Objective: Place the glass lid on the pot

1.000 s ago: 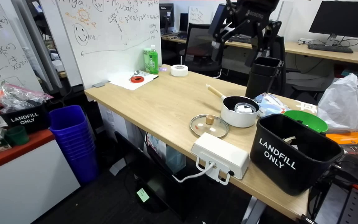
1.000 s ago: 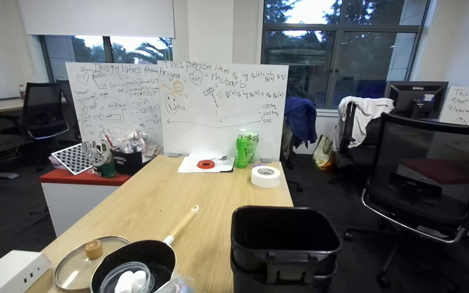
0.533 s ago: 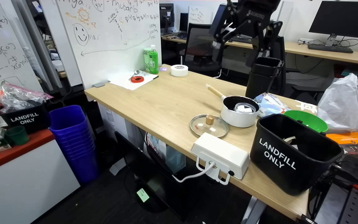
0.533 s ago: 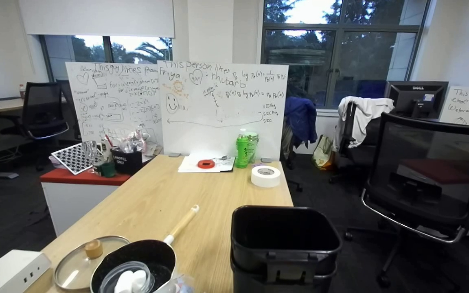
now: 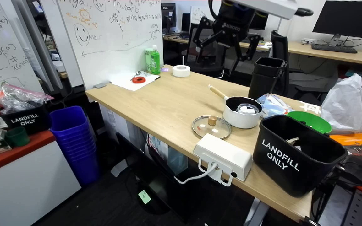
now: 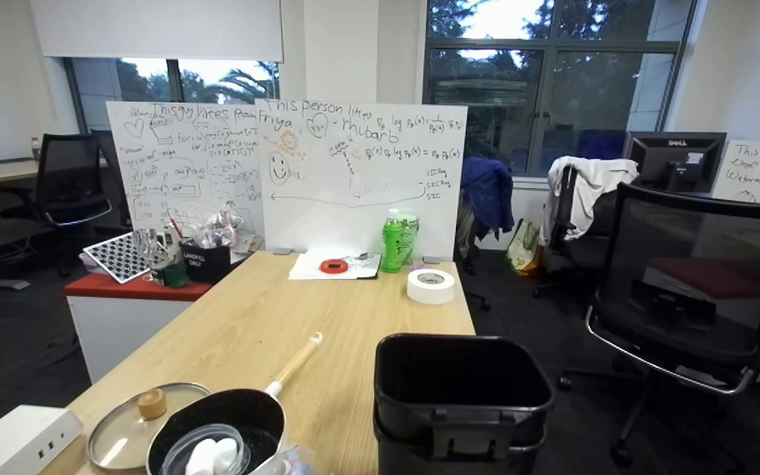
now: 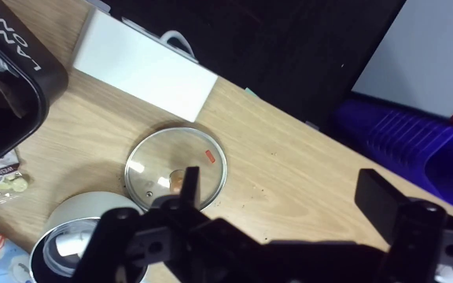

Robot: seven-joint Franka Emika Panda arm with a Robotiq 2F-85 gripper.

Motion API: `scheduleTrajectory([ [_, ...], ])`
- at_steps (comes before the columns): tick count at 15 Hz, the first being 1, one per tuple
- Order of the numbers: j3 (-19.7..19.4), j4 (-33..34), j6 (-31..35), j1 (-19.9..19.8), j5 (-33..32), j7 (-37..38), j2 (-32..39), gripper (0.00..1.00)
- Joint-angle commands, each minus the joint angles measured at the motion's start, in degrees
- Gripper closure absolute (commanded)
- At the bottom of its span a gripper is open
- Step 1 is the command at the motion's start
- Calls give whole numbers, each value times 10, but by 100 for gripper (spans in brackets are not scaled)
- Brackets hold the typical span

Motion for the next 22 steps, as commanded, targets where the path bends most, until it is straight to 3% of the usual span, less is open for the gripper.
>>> scheduleTrajectory([
  [1,-14,42,-12,-13,-83,133,54,0],
  [3,-32,50,-19,-12,-118,206,73,0],
  [4,-37,32,-2,-4,-93,148,58,0],
  [7,-42,40,-4,-3,-108,189,72,0],
  [14,-42,42,-6,-2,-108,194,70,0],
  [19,-63,60,-8,-9,-129,289,114,0],
  [22,-80,80,-28,-5,-117,307,166,0],
])
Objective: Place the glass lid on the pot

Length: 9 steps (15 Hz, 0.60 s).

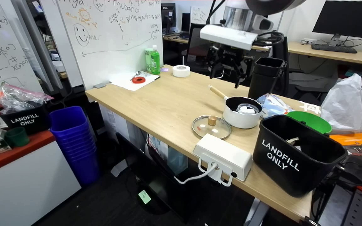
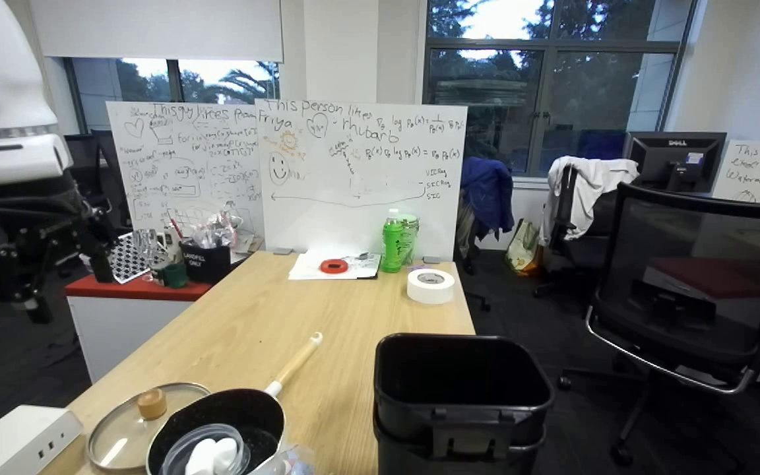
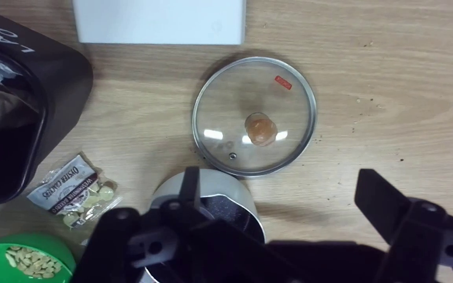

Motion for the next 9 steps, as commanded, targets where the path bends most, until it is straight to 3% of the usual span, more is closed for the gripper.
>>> scheduleTrajectory([
  [1,-15,42,-25,9,8,25,65,0],
  [6,-22,88,-38,8,63,-7,148,0],
  [7,-27,60,-9,15,51,-1,129,0],
  [9,-29,75,-15,16,56,-2,147,0],
])
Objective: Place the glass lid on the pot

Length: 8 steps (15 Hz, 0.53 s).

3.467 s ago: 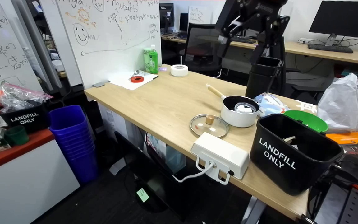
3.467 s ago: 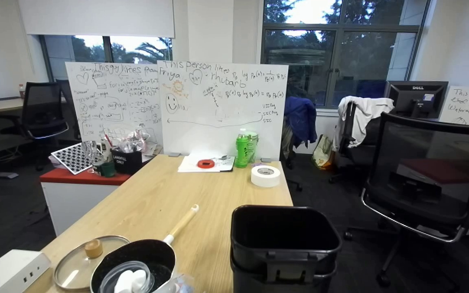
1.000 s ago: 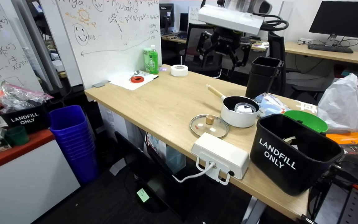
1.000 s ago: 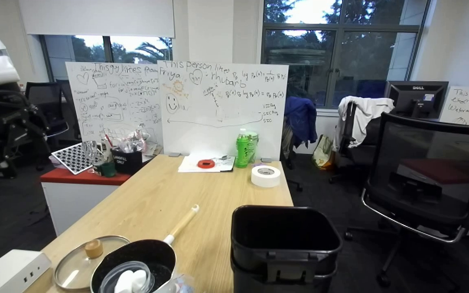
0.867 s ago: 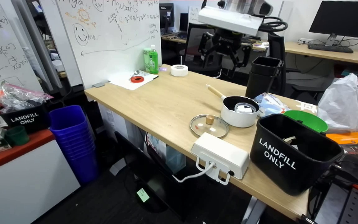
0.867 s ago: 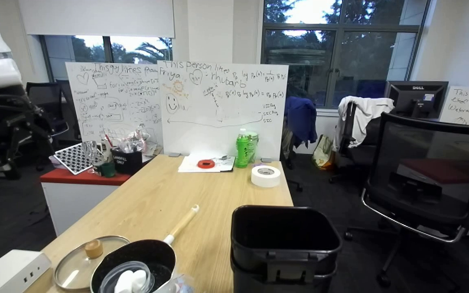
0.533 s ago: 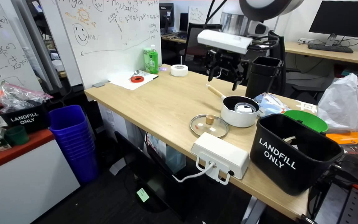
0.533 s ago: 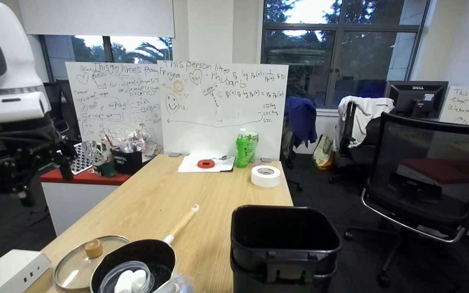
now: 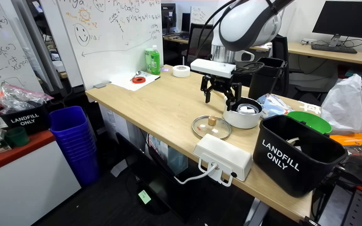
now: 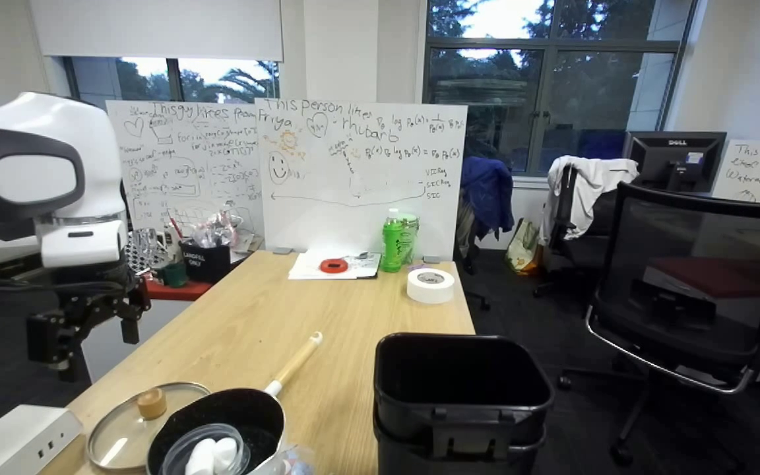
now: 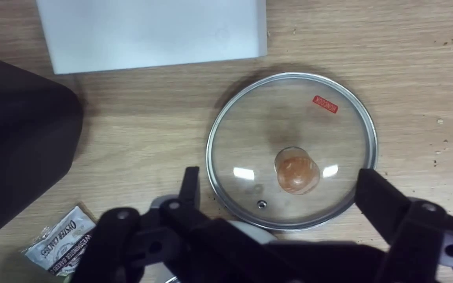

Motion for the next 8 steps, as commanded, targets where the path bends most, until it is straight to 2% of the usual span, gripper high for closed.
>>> scheduleTrajectory([
  [1,-16,4,-6,15,8,-5,0,0],
  [8,-24,24,-19,17,9,8,17,0],
])
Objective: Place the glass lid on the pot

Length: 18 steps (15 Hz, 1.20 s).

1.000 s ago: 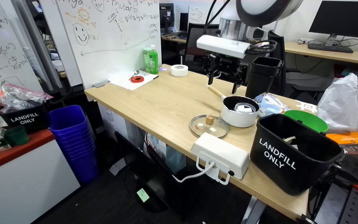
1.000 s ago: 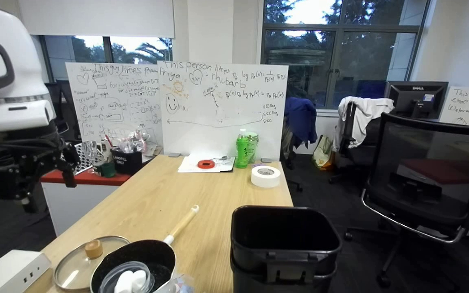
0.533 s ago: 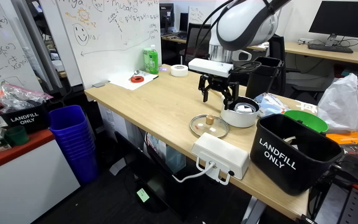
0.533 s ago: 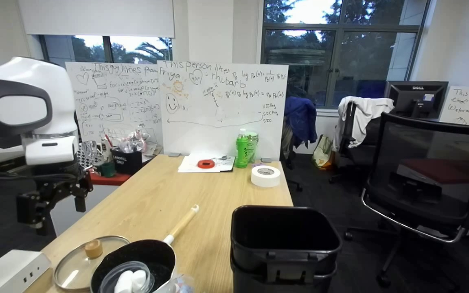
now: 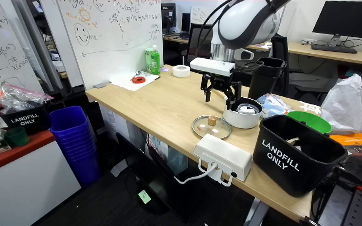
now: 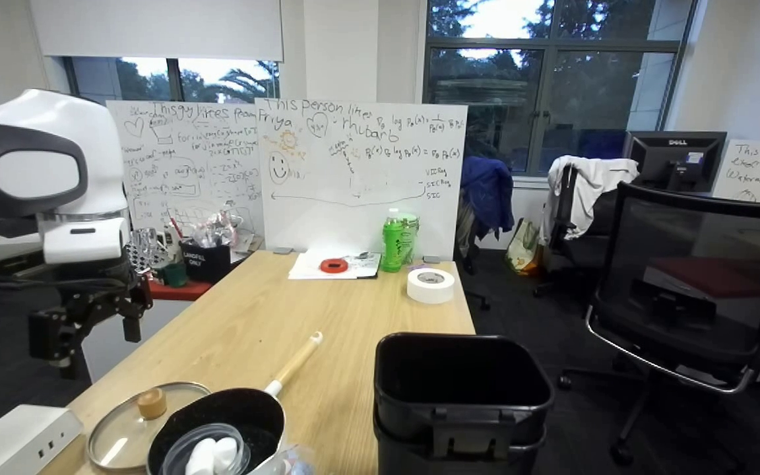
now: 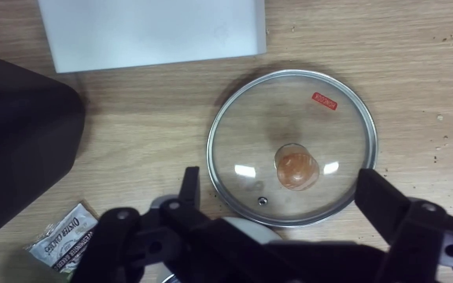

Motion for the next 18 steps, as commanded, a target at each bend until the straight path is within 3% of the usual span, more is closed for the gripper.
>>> scheduleTrajectory([
  [1,-18,19,-9,10,11,3,21,0],
  [6,-22,31,11,6,37,-8,61,0],
  [18,-45,74,40,20,50,50,125,0],
])
